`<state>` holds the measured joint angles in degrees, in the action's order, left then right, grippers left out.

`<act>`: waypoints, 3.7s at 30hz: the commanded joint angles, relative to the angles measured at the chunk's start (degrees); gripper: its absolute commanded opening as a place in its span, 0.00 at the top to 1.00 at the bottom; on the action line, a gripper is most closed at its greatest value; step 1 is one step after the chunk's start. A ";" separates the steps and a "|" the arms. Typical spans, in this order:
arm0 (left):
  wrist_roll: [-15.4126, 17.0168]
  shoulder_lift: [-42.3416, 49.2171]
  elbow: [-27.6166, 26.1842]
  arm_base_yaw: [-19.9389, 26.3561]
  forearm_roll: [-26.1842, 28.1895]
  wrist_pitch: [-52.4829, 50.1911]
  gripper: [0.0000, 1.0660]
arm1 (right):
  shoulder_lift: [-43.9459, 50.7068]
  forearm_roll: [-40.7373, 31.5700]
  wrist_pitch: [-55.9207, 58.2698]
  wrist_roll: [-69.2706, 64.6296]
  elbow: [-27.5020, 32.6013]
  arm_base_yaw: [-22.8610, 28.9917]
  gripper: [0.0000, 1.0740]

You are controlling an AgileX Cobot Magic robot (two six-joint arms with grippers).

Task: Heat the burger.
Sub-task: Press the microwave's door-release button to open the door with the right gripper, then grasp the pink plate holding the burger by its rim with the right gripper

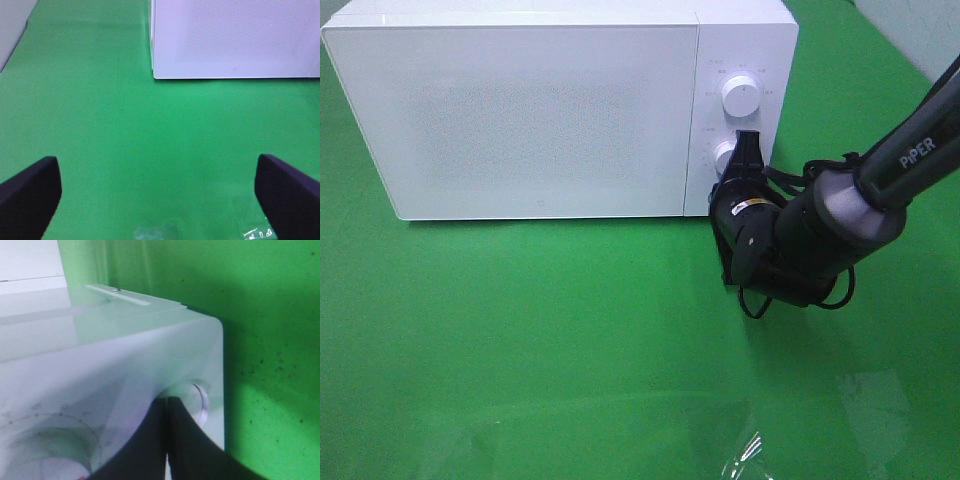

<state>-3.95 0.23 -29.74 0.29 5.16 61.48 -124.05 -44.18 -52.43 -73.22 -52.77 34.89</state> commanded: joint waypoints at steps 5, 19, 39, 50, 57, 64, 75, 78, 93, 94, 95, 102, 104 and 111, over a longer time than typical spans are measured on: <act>0.29 0.97 0.06 0.11 0.34 -0.17 0.09 | -0.80 0.97 -11.34 1.32 -4.58 -1.43 1.00; 0.29 0.97 0.06 0.11 0.34 -0.17 0.09 | -2.41 0.74 -11.69 1.55 -7.05 -1.43 1.00; 0.29 0.97 0.06 0.11 0.34 -0.17 0.09 | -2.41 0.74 -9.17 1.20 -6.99 -1.26 1.00; 0.29 0.97 0.06 0.11 0.34 -0.17 0.09 | -1.03 0.69 -2.35 -0.97 -3.90 0.23 1.00; 0.29 0.97 0.06 0.11 0.34 -0.17 0.09 | 1.03 0.52 1.38 -1.26 -1.15 0.74 1.00; 0.29 0.97 0.06 0.11 0.34 -0.17 0.09 | 3.95 2.35 6.07 -0.92 2.92 0.74 1.00; 0.29 0.97 0.06 0.11 0.34 -0.17 0.09 | 10.03 5.73 11.52 3.84 7.85 0.74 1.00; 0.29 0.97 0.06 0.11 0.34 -0.17 0.09 | 13.35 8.31 15.58 8.94 9.11 0.74 1.00; 0.29 0.97 0.06 0.11 0.34 -0.17 0.09 | 23.72 19.08 35.81 32.37 8.94 0.57 1.00; 0.29 0.97 0.06 0.11 0.34 -0.17 0.09 | 23.72 19.08 35.81 32.37 8.94 0.57 1.00; 0.29 0.97 0.06 0.11 0.34 -0.17 0.09 | 24.29 19.08 38.33 36.27 8.94 0.57 1.00; 0.29 0.97 0.06 0.11 0.34 -0.17 0.09 | 26.59 19.08 46.75 47.90 8.77 0.57 1.00; 0.29 0.97 0.06 0.11 0.34 -0.17 0.09 | 26.99 19.08 47.78 49.62 8.77 0.57 1.00; 0.29 0.97 0.06 0.11 0.34 -0.17 0.09 | 29.34 19.08 57.24 60.33 8.77 0.57 0.99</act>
<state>-3.95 0.23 -29.74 0.29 5.10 61.48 -95.80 -25.61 1.20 -17.48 -43.77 35.52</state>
